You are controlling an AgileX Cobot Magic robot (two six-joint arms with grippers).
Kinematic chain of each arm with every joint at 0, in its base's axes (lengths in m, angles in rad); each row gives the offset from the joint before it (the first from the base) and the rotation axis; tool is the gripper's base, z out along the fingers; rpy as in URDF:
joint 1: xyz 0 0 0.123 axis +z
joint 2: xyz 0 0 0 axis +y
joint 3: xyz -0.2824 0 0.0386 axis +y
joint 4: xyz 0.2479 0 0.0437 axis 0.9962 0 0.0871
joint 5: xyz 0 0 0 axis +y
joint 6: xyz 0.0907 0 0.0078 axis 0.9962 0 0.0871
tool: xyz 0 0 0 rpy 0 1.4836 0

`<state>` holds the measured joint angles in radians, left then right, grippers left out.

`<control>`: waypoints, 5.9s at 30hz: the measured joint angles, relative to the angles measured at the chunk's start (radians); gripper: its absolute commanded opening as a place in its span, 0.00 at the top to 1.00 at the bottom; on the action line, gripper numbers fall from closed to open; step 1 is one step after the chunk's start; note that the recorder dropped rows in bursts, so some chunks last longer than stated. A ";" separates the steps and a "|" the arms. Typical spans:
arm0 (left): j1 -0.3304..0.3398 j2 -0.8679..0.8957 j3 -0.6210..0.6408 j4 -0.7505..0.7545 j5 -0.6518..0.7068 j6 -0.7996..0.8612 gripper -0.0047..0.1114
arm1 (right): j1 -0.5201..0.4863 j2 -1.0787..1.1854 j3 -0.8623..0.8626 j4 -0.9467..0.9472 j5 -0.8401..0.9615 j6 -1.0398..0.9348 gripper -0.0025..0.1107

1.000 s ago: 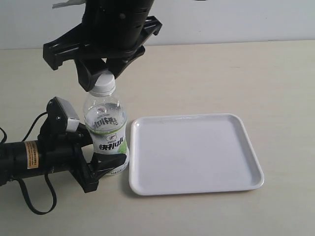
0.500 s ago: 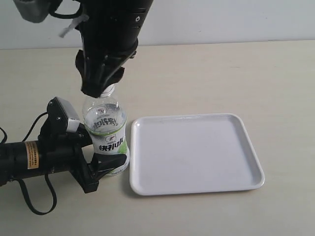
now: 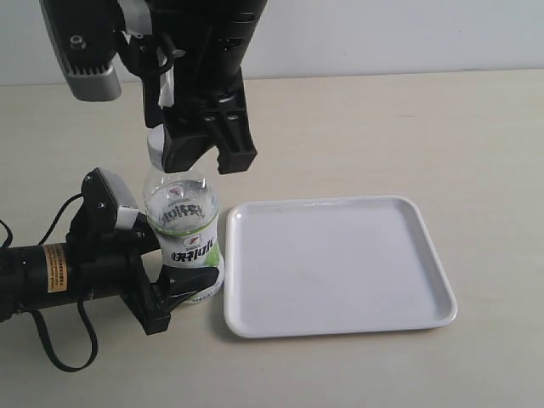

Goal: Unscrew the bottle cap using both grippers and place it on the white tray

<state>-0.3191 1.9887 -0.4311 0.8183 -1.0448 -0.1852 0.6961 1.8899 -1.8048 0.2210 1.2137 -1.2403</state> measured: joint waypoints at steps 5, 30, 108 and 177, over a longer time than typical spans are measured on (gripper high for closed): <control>0.000 0.000 -0.002 0.000 0.000 0.000 0.96 | 0.002 -0.002 0.000 -0.015 0.004 -0.072 0.98; 0.000 -0.008 -0.002 0.002 0.005 -0.006 0.96 | 0.012 -0.028 0.000 -0.025 -0.010 0.133 0.35; 0.000 -0.012 -0.002 0.002 0.011 -0.006 0.96 | 0.012 0.015 0.000 -0.015 -0.091 1.261 0.87; 0.000 -0.012 -0.012 0.013 -0.002 -0.004 0.96 | 0.105 0.011 0.000 -0.322 -0.006 0.127 0.38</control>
<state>-0.3191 1.9762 -0.4426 0.8310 -1.0472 -0.1887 0.8012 1.9006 -1.8048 -0.1009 1.2077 -1.1129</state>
